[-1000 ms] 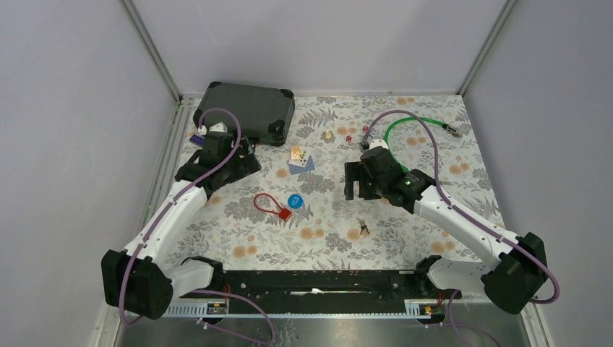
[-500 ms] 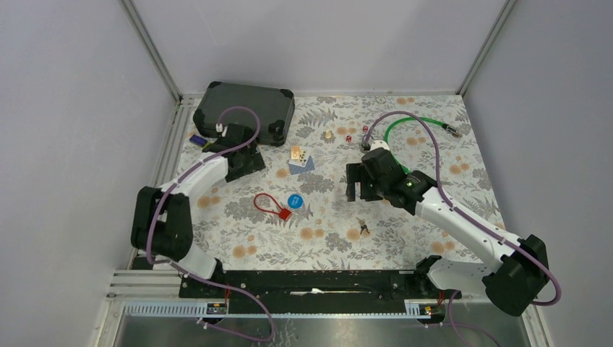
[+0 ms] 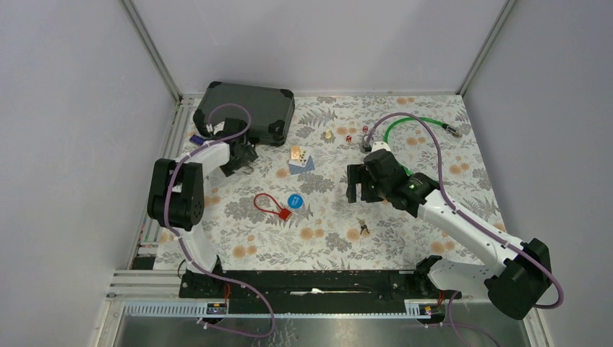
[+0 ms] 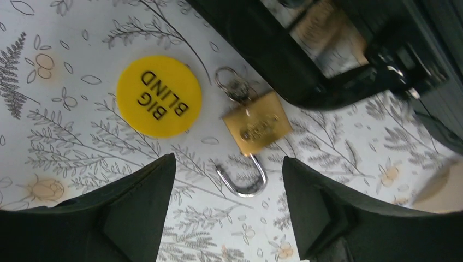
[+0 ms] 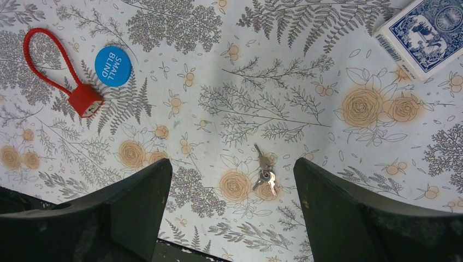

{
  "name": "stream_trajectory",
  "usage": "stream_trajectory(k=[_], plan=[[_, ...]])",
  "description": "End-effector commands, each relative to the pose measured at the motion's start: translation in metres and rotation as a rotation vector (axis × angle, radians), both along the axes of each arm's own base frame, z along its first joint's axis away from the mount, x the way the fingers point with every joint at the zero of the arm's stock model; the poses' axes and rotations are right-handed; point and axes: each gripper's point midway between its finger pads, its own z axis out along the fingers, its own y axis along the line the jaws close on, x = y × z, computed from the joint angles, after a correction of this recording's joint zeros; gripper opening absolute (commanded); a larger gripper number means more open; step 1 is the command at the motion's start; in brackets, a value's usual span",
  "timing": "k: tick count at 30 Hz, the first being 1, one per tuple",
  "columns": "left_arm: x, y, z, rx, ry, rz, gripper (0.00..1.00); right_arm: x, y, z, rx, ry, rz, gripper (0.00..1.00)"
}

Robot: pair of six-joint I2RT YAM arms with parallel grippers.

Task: Lock with the key
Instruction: Move the lock to the center of the board.

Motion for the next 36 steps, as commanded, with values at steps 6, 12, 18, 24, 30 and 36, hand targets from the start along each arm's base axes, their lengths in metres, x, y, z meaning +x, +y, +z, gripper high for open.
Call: stream_trajectory(k=[6, 12, 18, 24, 30, 36], plan=[[0.044, 0.014, 0.005, -0.053, -0.113, 0.118, 0.72, 0.000, 0.001, 0.009, 0.031, -0.025, 0.005, 0.89], [0.051, 0.007, 0.000, -0.080, -0.102, 0.101, 0.72, -0.001, 0.000, 0.009, 0.037, -0.023, -0.003, 0.89], [0.050, 0.010, 0.000, -0.064, -0.099, 0.105, 0.75, -0.001, 0.002, 0.008, 0.048, -0.018, -0.003, 0.88], [0.050, 0.008, -0.003, -0.059, -0.064, 0.089, 0.65, -0.001, 0.003, 0.010, 0.052, -0.021, 0.000, 0.88], [0.041, 0.002, -0.006, -0.044, -0.047, 0.054, 0.54, 0.000, 0.005, 0.010, 0.058, -0.024, 0.005, 0.88], [0.025, -0.008, -0.007, 0.011, -0.009, -0.007, 0.54, 0.001, 0.005, 0.009, 0.056, -0.028, 0.009, 0.88]])
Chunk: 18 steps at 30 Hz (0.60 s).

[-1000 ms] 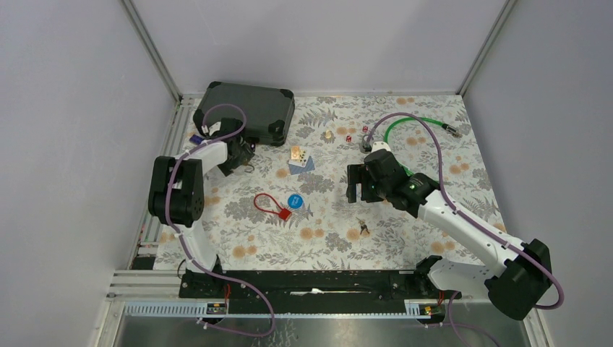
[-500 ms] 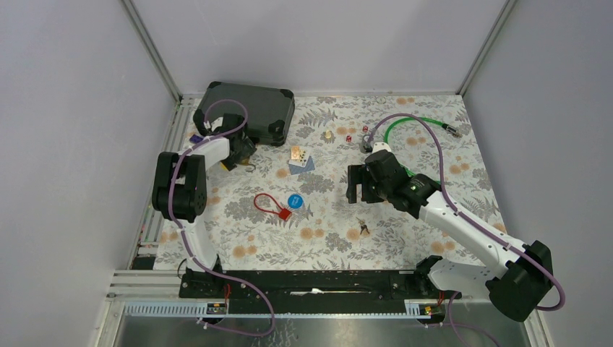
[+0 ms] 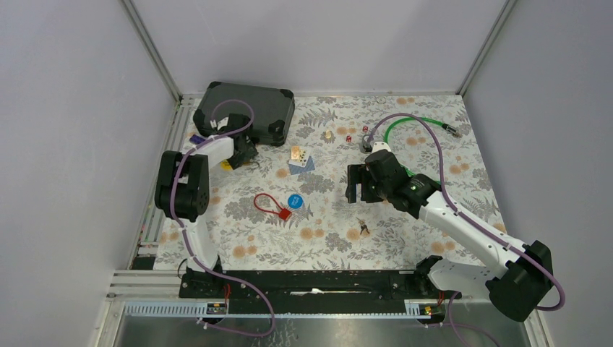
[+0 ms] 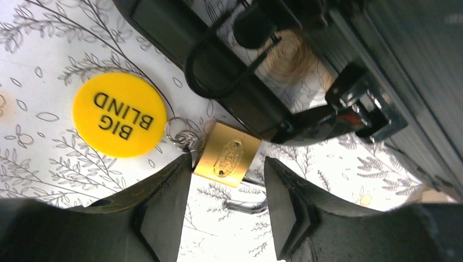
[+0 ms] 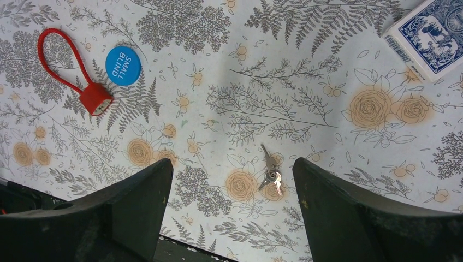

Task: Lock with the key
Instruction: Move the lock to the center of the board.

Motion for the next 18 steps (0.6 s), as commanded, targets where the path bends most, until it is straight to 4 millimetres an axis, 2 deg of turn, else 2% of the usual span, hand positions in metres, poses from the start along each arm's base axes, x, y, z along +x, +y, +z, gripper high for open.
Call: stream_trajectory(k=[1, 9, 13, 18], plan=[[-0.011, -0.009, 0.004, 0.055, 0.014, -0.058, 0.54, 0.004, 0.002, 0.007, 0.028, -0.027, -0.001, 0.88], [-0.048, -0.020, 0.000, 0.095, 0.046, -0.109, 0.53, 0.004, 0.002, 0.006, 0.024, -0.031, 0.005, 0.88], [-0.066, -0.025, -0.002, 0.105, 0.055, -0.132, 0.44, 0.004, 0.003, 0.004, 0.027, -0.032, 0.009, 0.88], [-0.086, -0.030, -0.002, 0.087, 0.048, -0.148, 0.43, 0.005, 0.004, 0.005, 0.030, -0.032, 0.009, 0.88]])
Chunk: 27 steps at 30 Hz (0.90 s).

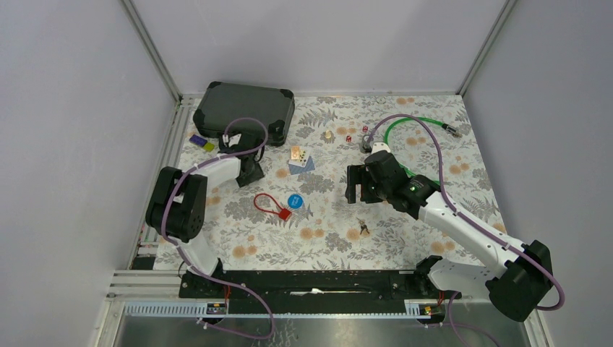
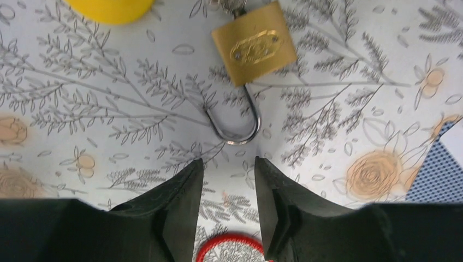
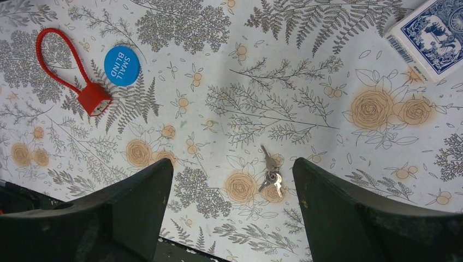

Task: Lock with the key
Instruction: Move the lock to the center of the board.

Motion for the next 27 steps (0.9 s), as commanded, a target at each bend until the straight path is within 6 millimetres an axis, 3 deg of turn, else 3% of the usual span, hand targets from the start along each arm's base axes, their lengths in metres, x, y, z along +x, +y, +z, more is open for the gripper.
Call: stream_trajectory(k=[1, 8, 15, 21, 27], plan=[[-0.013, 0.001, 0.006, -0.002, -0.018, -0.004, 0.44, 0.005, 0.004, 0.008, 0.028, -0.028, 0.009, 0.88], [0.010, 0.006, 0.034, 0.055, -0.069, -0.013, 0.72, 0.005, 0.006, 0.009, 0.035, -0.026, 0.017, 0.87], [0.042, 0.019, 0.042, 0.074, -0.074, 0.014, 0.71, 0.004, 0.007, 0.014, 0.047, -0.036, 0.021, 0.87], [0.058, 0.023, 0.037, 0.096, -0.057, 0.015, 0.68, 0.004, 0.006, 0.015, 0.044, -0.043, 0.022, 0.87], [0.072, 0.023, 0.034, 0.097, -0.040, 0.024, 0.86, 0.003, 0.005, 0.013, 0.037, -0.040, 0.023, 0.87]])
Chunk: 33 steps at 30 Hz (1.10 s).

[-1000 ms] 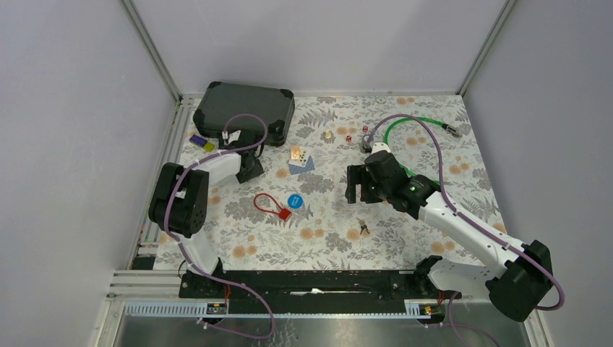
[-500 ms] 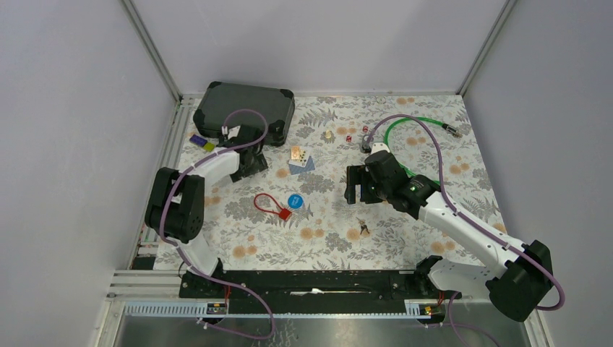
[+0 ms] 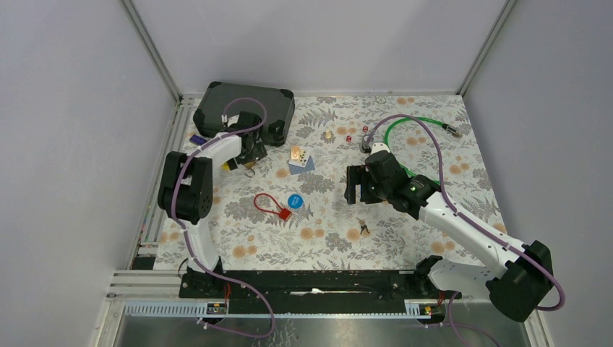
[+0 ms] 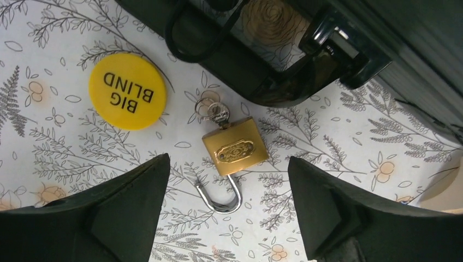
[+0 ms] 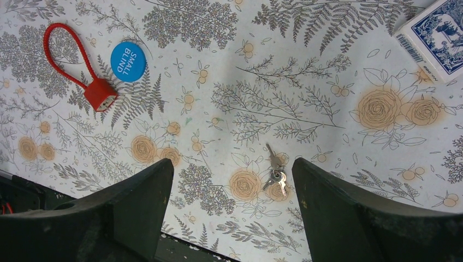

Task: Lock with the key
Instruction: Move the lock to the center of the board.

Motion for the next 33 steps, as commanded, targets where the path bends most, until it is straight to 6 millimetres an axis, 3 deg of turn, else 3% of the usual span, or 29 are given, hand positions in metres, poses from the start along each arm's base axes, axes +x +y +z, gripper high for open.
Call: stream_trajectory(k=[1, 5, 19, 26, 33], plan=[[0.022, 0.004, 0.014, 0.017, -0.039, 0.014, 0.87, 0.006, 0.001, 0.012, 0.022, -0.050, 0.005, 0.87], [0.029, 0.004, 0.012, 0.011, -0.031, 0.032, 0.85, 0.006, 0.001, 0.013, 0.021, -0.054, 0.007, 0.87], [0.019, 0.009, -0.003, 0.007, 0.006, 0.107, 0.60, 0.006, -0.002, 0.011, 0.008, -0.057, 0.006, 0.87], [0.014, 0.006, -0.008, -0.004, 0.025, 0.099, 0.56, 0.007, -0.001, 0.011, 0.005, -0.057, 0.010, 0.87], [0.011, -0.004, -0.011, -0.004, 0.036, 0.070, 0.59, 0.007, 0.000, 0.010, 0.011, -0.058, 0.013, 0.87]])
